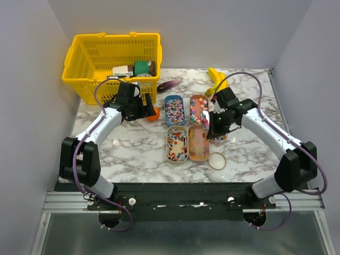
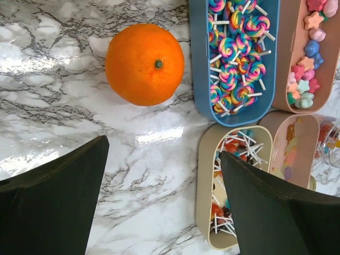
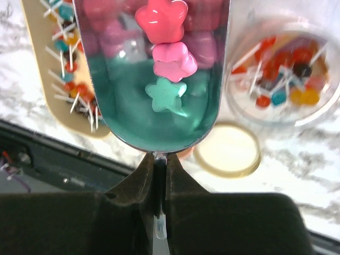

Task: Pack the candies
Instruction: Scoop the fake candies from the storage box, then place the fake candies in the packing bottle.

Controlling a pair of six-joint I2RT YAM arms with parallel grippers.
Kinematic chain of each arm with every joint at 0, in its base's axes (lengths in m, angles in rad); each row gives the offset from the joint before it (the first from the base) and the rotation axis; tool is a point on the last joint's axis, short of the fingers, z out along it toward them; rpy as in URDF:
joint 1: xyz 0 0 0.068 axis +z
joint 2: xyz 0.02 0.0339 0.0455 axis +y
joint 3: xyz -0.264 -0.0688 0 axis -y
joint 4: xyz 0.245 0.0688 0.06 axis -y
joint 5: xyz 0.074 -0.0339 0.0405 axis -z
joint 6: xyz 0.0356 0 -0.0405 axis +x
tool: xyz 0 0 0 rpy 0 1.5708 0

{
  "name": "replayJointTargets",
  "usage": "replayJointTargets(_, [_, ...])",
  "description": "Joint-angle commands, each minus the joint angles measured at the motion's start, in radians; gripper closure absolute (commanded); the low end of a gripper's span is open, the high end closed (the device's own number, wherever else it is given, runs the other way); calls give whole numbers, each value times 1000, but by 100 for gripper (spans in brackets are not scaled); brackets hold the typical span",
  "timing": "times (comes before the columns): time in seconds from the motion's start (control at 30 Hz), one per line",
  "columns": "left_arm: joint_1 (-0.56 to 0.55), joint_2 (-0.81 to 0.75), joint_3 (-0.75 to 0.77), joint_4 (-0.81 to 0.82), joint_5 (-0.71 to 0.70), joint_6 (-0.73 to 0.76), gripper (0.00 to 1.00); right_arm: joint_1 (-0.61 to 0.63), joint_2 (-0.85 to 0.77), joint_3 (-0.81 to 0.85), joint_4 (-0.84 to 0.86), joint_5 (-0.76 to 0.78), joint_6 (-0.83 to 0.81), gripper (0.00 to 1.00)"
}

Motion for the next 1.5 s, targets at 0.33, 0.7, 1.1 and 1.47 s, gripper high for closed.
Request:
replayJointTargets(0.33, [4,-84,-92,51,19,-70,4,-7,-214,-282,-91,-182,203,99])
replayJointTargets(0.7, [4,-104,-108,31,4,-65,4,-101,-234,-326,-2,-243,259,99])
replayJointTargets(1.1, [4,-84,-75,4,10,-47,4,-223,-259,-422,127,-427,365,99])
replayJointTargets(1.47, [4,-91,-71,-13,10,-39,4,-314,-360,-577,312,-668,588,99])
